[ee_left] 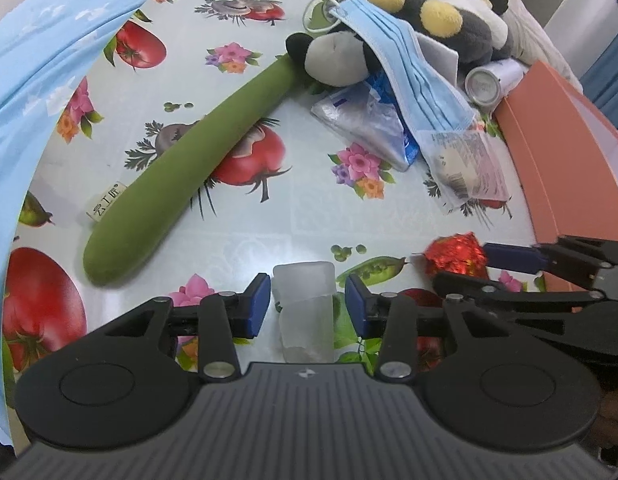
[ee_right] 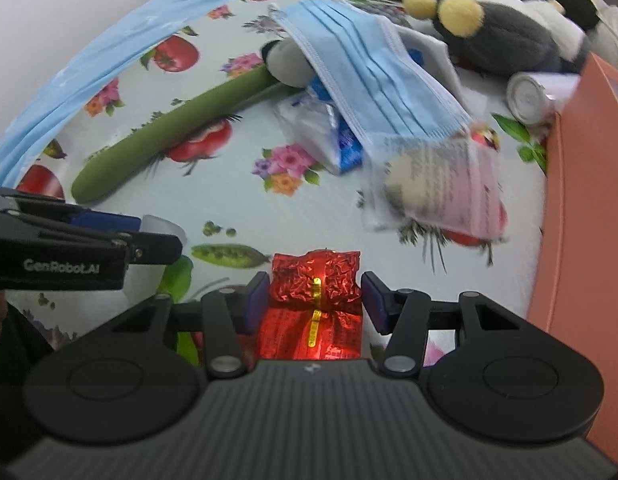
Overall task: Organize soft objects
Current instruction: 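Lift the clear cup with left tool while right tool lifts the red candy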
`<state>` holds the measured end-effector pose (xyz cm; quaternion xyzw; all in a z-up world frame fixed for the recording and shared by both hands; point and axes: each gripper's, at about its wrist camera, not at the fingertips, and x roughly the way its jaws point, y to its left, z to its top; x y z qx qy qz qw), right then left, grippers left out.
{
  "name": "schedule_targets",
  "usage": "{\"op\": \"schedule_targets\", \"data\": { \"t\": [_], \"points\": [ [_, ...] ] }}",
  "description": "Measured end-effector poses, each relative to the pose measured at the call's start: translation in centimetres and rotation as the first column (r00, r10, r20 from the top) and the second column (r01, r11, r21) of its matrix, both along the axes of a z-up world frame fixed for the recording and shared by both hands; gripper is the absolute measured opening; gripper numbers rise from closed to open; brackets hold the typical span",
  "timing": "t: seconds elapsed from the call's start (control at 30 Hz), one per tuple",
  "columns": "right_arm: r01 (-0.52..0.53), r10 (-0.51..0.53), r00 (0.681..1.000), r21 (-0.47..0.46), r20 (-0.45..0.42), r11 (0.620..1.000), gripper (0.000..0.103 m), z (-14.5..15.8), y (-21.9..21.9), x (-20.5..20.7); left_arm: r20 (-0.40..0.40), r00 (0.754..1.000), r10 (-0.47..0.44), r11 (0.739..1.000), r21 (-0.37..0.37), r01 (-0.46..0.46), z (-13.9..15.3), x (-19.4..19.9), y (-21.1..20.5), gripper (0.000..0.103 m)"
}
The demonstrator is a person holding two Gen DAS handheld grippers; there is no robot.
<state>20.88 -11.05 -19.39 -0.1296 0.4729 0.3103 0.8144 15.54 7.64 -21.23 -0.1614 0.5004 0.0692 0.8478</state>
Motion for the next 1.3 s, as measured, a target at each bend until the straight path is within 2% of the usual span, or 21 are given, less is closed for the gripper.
{"op": "schedule_targets", "data": {
  "t": [0.03, 0.13, 0.23, 0.33, 0.47, 0.83, 1.3],
  "points": [
    [0.013, -0.013, 1.0, -0.002, -0.004, 1.0, 0.054, 0.0, -0.2, -0.1, -0.006, 1.0, -0.001, 1.0, 0.007, 0.001, -0.1, 0.1, -0.1, 0.037],
    [0.052, -0.052, 0.999, -0.006, -0.015, 0.999, 0.054, 0.0, -0.7, -0.5, -0.012, 1.0, 0.009, 1.0, 0.002, -0.009, -0.1, 0.2, -0.3, 0.032],
    [0.092, -0.092, 0.996, 0.002, -0.01, 0.996, 0.054, 0.6, -1.4, -0.9, -0.009, 1.0, -0.015, 0.999, 0.033, 0.016, 0.4, 0.2, -0.7, 0.026],
    [0.131, -0.131, 0.991, 0.018, 0.008, 0.991, 0.054, 1.6, -1.9, -1.5, 0.004, 1.0, -0.029, 0.999, 0.013, 0.029, 1.3, 0.0, -0.7, 0.026],
    [0.172, -0.174, 0.984, 0.061, 0.036, 0.983, 0.054, 3.3, -2.8, -2.2, 0.033, 0.998, -0.046, 0.999, 0.027, 0.045, 2.8, -0.4, -1.1, 0.025],
    [0.237, -0.256, 0.957, 0.141, 0.138, 0.961, 0.054, 8.7, -4.7, -5.0, 0.147, 0.987, -0.063, 0.998, 0.016, 0.061, 8.4, -3.3, -2.6, 0.025],
    [0.287, -0.345, 0.911, 0.252, 0.226, 0.924, 0.054, 14.8, -8.0, -9.2, 0.287, 0.954, -0.082, 0.996, 0.001, 0.085, 14.7, -6.9, -4.7, 0.025]
  ]
}}
